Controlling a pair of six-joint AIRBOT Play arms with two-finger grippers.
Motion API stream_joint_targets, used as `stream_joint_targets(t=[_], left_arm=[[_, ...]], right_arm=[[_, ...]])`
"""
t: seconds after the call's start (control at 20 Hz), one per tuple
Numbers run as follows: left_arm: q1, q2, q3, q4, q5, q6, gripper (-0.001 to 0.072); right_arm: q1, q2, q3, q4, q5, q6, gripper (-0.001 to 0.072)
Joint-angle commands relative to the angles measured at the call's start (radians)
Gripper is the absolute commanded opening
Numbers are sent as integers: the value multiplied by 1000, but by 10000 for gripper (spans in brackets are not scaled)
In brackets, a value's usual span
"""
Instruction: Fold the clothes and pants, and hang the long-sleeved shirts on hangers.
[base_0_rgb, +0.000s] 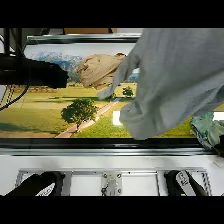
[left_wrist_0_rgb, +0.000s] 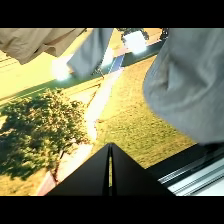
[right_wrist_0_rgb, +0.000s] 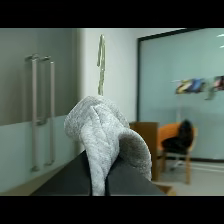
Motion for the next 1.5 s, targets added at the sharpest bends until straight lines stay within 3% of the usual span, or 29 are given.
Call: stream_joint_targets(t=[0.0, 0.5, 1.45], left_arm=[[1, -48, 0, 0, 37, 25, 16], [1, -102, 0, 1, 45, 48, 16], [1, -101, 0, 1, 53, 48, 16]], right_arm=[[-153, 1, 105, 4, -161, -2, 13], [-441, -6, 274, 4, -639, -31, 13], [-486, -94, 377, -37, -710, -31, 13]])
